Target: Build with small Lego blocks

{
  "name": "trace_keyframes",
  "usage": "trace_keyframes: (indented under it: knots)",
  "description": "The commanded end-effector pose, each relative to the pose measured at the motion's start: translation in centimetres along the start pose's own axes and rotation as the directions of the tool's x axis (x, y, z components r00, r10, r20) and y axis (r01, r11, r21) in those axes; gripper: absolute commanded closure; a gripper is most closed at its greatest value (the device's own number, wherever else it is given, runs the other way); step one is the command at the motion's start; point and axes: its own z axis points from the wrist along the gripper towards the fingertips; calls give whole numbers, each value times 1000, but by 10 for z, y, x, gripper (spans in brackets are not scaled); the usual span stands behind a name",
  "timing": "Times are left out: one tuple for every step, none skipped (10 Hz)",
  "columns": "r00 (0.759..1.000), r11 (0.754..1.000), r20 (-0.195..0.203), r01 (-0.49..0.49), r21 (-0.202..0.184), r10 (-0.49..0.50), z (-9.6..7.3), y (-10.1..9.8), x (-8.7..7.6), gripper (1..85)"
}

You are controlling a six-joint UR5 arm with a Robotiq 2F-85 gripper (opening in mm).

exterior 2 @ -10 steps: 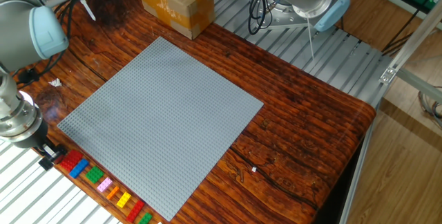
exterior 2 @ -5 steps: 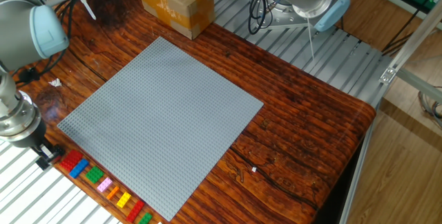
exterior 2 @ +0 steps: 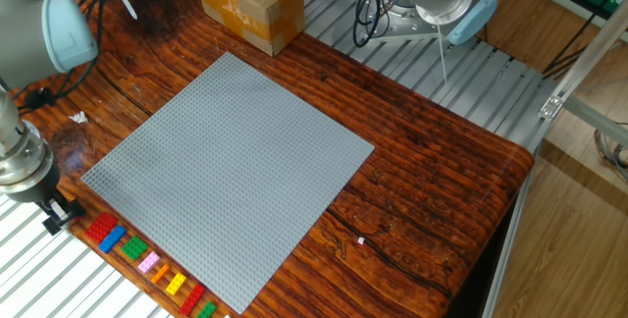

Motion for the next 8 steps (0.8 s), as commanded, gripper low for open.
trace_keyframes:
  knots:
    - [1000,999,2,-30,-17,30,-11,6,18,847]
    - [999,999,2,-42,-33,42,-13,12,29,847]
    - [998,997,3,-57,-61,57,-16,22,39,847]
    - [998,996,13,-55,-74,56,-17,24,46,847]
    - [999,997,12,-41,-72,42,-19,18,51,847]
    - [999,997,14,-37,-61,38,-18,10,56,847]
    - [999,998,17,-39,-53,40,-14,5,61,847]
    - [999,997,28,-37,-65,39,-10,2,64,847]
